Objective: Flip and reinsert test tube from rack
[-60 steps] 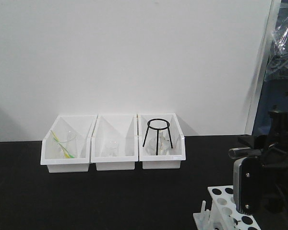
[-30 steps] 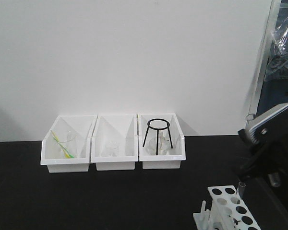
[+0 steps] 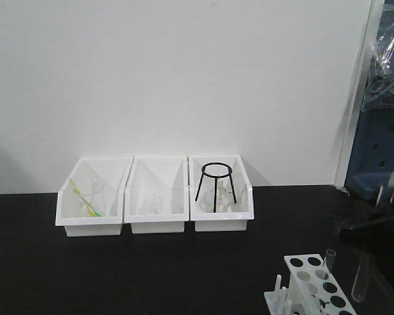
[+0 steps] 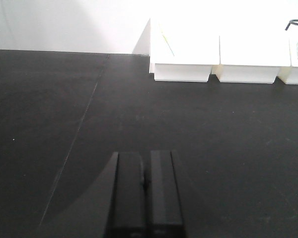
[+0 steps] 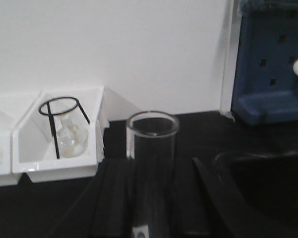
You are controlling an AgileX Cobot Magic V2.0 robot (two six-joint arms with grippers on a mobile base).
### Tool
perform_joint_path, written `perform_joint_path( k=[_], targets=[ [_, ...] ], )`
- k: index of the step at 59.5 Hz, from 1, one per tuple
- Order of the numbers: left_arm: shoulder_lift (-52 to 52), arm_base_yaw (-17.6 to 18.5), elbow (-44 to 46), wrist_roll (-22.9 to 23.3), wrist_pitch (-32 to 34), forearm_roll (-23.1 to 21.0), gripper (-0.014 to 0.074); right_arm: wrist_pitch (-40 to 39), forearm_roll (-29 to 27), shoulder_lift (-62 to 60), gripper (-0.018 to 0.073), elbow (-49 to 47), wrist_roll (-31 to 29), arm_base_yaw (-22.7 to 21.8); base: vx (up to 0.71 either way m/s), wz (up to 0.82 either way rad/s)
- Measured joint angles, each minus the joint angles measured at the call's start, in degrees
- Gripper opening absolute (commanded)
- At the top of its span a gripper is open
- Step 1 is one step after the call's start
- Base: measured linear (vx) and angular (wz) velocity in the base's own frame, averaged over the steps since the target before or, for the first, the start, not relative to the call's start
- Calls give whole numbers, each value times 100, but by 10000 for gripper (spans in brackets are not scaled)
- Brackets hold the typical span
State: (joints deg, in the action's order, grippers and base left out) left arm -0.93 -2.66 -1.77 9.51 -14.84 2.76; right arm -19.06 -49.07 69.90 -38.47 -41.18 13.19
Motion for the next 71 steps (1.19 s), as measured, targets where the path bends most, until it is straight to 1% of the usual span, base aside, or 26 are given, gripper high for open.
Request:
perform_joint_path(
  k=[4, 8, 17, 19, 23, 28, 32, 49, 71],
  targets=[
    [0, 0, 0, 0, 0, 0, -6, -209, 365, 0, -9, 242, 322, 0, 0, 0],
    [0, 0, 0, 0, 0, 0, -6, -505, 1050, 0, -9, 470, 922, 0, 0, 0],
    [0, 0, 0, 0, 0, 0, -6, -1280, 2857, 0, -9, 711, 2699, 0, 0, 0],
    [0, 0, 0, 0, 0, 0, -6, -1532, 3345, 0, -9, 753, 3172, 0, 0, 0],
    [0, 0, 0, 0, 0, 0, -6, -1832, 3953, 6, -9, 800, 3674, 0, 0, 0],
    [0, 0, 0, 0, 0, 0, -6, -1981, 4422, 114, -9, 879, 4002, 0, 0, 0],
    [0, 0, 0, 0, 0, 0, -6, -2028, 4551, 258, -9, 960, 4078, 0, 0, 0],
    [0, 0, 0, 0, 0, 0, -6, -2477, 4593, 749, -9, 1050, 4118, 0, 0, 0],
    [0, 0, 0, 0, 0, 0, -6, -2620, 4600, 1257, -9, 1050, 4118, 0, 0, 0]
  ],
)
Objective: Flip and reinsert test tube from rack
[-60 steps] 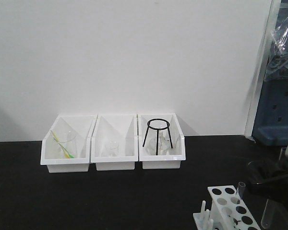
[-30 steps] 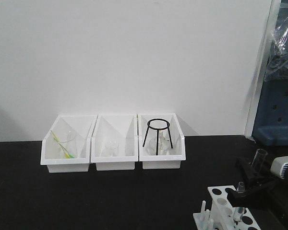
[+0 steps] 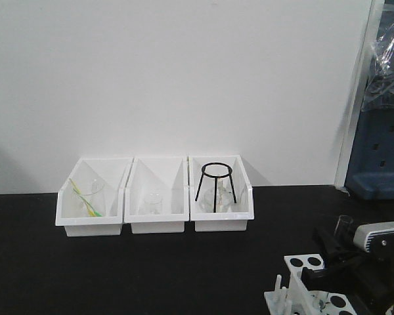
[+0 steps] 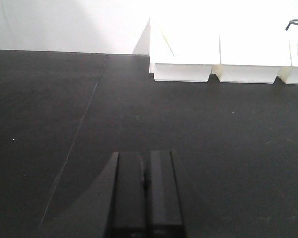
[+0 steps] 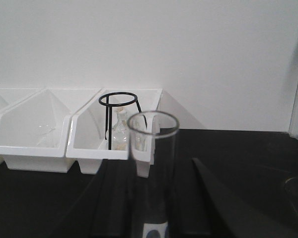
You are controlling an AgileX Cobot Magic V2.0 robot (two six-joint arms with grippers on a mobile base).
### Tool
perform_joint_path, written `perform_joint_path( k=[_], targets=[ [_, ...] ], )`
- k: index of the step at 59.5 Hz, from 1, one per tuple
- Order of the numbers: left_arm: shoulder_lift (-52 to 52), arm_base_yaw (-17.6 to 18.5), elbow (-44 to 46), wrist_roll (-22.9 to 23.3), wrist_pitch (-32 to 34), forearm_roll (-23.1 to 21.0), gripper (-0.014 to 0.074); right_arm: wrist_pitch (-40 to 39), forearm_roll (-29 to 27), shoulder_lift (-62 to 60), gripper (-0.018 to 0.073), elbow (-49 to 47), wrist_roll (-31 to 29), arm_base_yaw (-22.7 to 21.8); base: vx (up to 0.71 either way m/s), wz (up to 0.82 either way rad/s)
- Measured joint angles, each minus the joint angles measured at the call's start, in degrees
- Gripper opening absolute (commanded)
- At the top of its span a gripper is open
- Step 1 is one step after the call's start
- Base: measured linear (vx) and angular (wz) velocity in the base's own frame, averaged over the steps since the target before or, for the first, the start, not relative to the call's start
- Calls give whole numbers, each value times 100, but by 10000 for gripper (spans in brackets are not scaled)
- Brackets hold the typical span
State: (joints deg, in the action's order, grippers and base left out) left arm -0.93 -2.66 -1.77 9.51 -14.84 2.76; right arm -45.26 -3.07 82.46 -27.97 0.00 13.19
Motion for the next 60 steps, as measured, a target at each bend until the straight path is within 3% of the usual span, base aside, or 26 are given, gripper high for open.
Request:
perform_joint_path(
  k=[60],
  targets=[
    [0, 0, 0, 0, 0, 0, -6, -544, 63, 1266, -9, -5, 294, 0, 0, 0]
  ],
)
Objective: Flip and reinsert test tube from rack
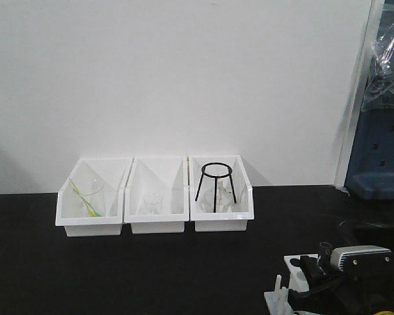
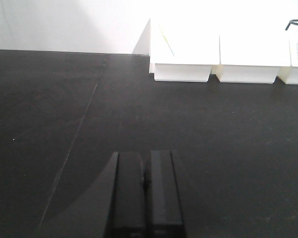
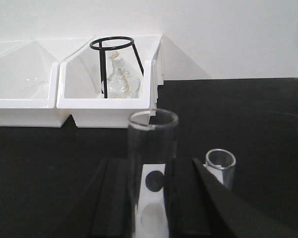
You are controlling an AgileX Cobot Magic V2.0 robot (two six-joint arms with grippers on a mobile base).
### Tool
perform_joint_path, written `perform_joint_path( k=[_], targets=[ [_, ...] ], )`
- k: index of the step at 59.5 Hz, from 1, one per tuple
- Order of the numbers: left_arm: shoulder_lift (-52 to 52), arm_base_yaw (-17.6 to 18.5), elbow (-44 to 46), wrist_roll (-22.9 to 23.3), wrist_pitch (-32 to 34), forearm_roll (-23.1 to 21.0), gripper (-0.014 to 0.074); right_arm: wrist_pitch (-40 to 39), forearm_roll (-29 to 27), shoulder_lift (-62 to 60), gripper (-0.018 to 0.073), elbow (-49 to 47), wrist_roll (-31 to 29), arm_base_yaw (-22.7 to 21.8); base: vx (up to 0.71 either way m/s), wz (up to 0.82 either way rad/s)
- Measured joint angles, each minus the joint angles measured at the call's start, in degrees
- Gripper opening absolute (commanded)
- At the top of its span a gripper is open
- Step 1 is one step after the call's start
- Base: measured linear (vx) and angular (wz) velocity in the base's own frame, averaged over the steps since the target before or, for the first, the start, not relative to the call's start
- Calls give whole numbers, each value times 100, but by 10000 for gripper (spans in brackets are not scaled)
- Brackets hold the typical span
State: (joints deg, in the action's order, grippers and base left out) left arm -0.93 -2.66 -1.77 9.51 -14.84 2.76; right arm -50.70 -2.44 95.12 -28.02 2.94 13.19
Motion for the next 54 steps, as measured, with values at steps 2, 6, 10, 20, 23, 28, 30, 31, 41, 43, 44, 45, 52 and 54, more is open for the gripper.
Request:
perform_joint_path(
  k=[2, 6, 10, 20, 23, 28, 30, 31, 41, 43, 44, 45, 52, 54],
  targets=[
    [0, 0, 0, 0, 0, 0, -6, 0, 0, 21, -9, 0, 0, 0, 0, 0],
    [0, 0, 0, 0, 0, 0, -6, 0, 7, 40, -9, 0, 0, 0, 0, 0],
    [0, 0, 0, 0, 0, 0, -6, -7, 7, 45, -5, 0, 0, 0, 0, 0],
    [0, 0, 0, 0, 0, 0, -6, -14, 7, 45, 43, 0, 0, 0, 0, 0],
    [0, 0, 0, 0, 0, 0, -6, -24, 7, 45, 69, 0, 0, 0, 0, 0],
    [0, 0, 0, 0, 0, 0, -6, -45, 7, 45, 123, 0, 0, 0, 0, 0],
    [0, 0, 0, 0, 0, 0, -6, -48, 7, 45, 148, 0, 0, 0, 0, 0],
    [0, 0, 0, 0, 0, 0, -6, -47, 7, 45, 158, 0, 0, 0, 0, 0],
    [0, 0, 0, 0, 0, 0, -6, -61, 7, 45, 287, 0, 0, 0, 0, 0],
    [0, 0, 0, 0, 0, 0, -6, -63, 7, 45, 312, 0, 0, 0, 0, 0],
    [0, 0, 0, 0, 0, 0, -6, -74, 7, 45, 326, 0, 0, 0, 0, 0],
    [0, 0, 0, 0, 0, 0, -6, -77, 7, 45, 335, 0, 0, 0, 0, 0],
    [0, 0, 0, 0, 0, 0, -6, -181, 7, 45, 392, 0, 0, 0, 0, 0],
    [0, 0, 0, 0, 0, 0, -6, -224, 7, 45, 397, 0, 0, 0, 0, 0]
  ],
)
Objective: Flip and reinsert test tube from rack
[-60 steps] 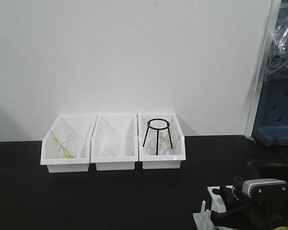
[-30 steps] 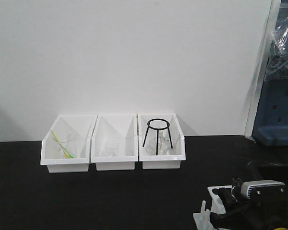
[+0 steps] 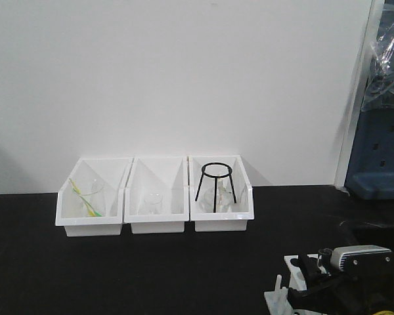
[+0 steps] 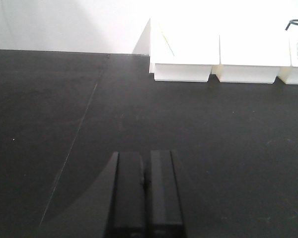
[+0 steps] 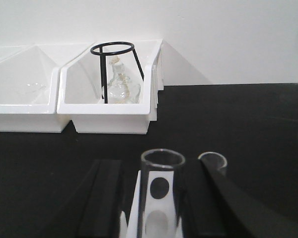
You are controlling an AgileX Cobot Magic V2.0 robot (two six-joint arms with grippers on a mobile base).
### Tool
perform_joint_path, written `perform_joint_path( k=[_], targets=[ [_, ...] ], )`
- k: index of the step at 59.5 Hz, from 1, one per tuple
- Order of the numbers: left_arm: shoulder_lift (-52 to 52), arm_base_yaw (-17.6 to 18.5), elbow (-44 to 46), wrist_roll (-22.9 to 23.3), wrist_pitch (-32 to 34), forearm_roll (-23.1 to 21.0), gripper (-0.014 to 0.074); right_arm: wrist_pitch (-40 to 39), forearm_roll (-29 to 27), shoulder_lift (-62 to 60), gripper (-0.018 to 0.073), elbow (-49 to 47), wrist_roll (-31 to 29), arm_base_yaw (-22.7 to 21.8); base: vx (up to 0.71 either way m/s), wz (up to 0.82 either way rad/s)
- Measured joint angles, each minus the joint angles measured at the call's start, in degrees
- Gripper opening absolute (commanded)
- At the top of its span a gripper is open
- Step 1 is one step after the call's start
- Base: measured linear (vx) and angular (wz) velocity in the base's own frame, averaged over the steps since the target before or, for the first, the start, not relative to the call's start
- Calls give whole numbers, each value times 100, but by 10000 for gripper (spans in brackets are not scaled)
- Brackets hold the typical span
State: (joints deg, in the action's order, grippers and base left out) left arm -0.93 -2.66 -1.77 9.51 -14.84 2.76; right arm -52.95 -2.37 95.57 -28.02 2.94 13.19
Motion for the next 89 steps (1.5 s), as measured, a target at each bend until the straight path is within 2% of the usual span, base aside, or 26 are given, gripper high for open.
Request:
perform_joint_path(
  k=[24, 39, 49, 54, 59, 65, 77, 89],
  targets=[
    [0, 0, 0, 0, 0, 0, -6, -269, 0, -84, 403, -17, 0, 0, 0, 0],
    [0, 0, 0, 0, 0, 0, -6, -268, 0, -679, 403, -17, 0, 0, 0, 0],
    [0, 0, 0, 0, 0, 0, -6, 60, 0, -1236, 379, -17, -5, 0, 0, 0],
    [0, 0, 0, 0, 0, 0, -6, 465, 42, -1626, 295, -17, -12, 0, 0, 0],
    [0, 0, 0, 0, 0, 0, -6, 1105, 138, -2101, 156, -25, -16, 0, 0, 0],
    [0, 0, 0, 0, 0, 0, -6, 2346, 342, -2741, -17, -176, -16, 0, 0, 0],
    [0, 0, 0, 0, 0, 0, -6, 4777, 558, -3762, -13, -522, -16, 0, 0, 0],
    [0, 0, 0, 0, 0, 0, -6, 5737, 561, -4379, -12, -531, -16, 0, 0, 0]
  ],
)
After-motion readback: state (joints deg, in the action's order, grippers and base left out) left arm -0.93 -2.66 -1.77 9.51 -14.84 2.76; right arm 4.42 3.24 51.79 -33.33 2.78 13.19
